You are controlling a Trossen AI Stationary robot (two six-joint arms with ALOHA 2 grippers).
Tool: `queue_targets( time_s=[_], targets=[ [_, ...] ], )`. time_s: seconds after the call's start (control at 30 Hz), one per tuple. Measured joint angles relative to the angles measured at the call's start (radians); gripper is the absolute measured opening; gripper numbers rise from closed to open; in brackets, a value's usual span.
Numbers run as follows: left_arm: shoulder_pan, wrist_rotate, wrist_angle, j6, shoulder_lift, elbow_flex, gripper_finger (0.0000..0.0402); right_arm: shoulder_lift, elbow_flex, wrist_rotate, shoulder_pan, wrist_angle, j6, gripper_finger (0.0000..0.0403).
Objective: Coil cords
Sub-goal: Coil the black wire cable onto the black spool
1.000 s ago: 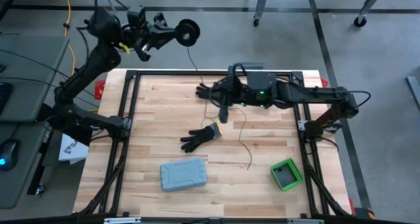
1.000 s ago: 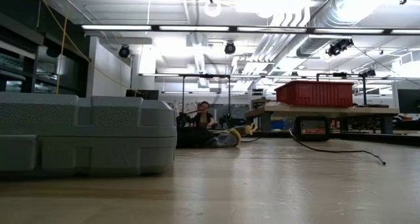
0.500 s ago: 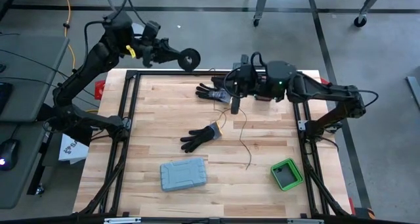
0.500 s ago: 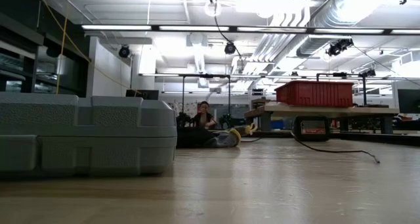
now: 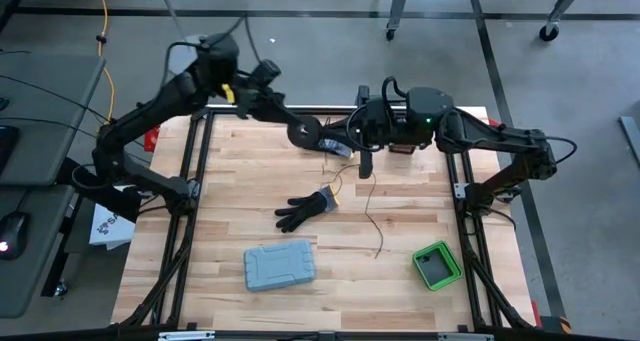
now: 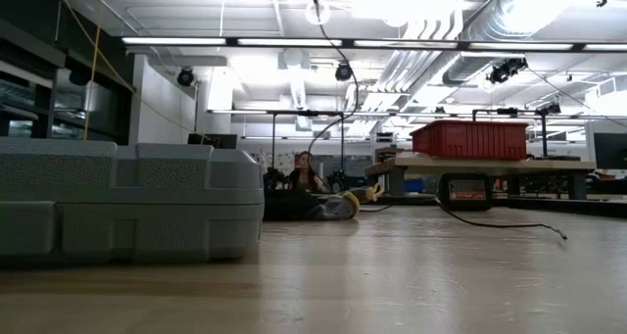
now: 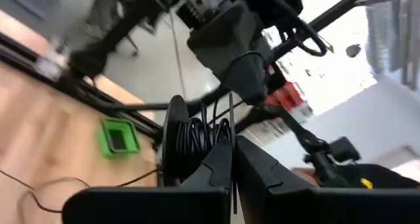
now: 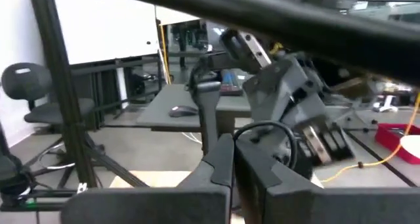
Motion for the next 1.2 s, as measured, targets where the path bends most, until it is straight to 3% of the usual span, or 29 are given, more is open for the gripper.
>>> queue_targets(
  time_s=[0.27,0.6,0.9,1.03,1.2],
  targets=[
    [-0.099,0.117,0.289,-0.214,0.095,0.000,0.0000,-0.002,0.002,-0.073,0.000,0.030,0.000,0.0000],
    [-0.198,0.160,0.589,-0.415,0.150,0.000,0.0000,0.001,0.000,-0.092,-0.004,0.020,-0.009,0.0000],
    [-0.226,0.210,0.604,-0.443,0.142,0.000,0.0000,-0.013,0.000,-0.217,-0.029,0.046,0.003,0.0000],
    [-0.219,0.210,0.570,-0.410,0.142,0.000,0.0000,-0.026,0.000,-0.335,-0.042,0.092,0.048,0.0000],
    [-0.190,0.210,0.544,-0.396,0.142,0.000,0.0000,-0.061,0.000,-0.382,-0.041,0.021,0.067,0.0000]
  ],
)
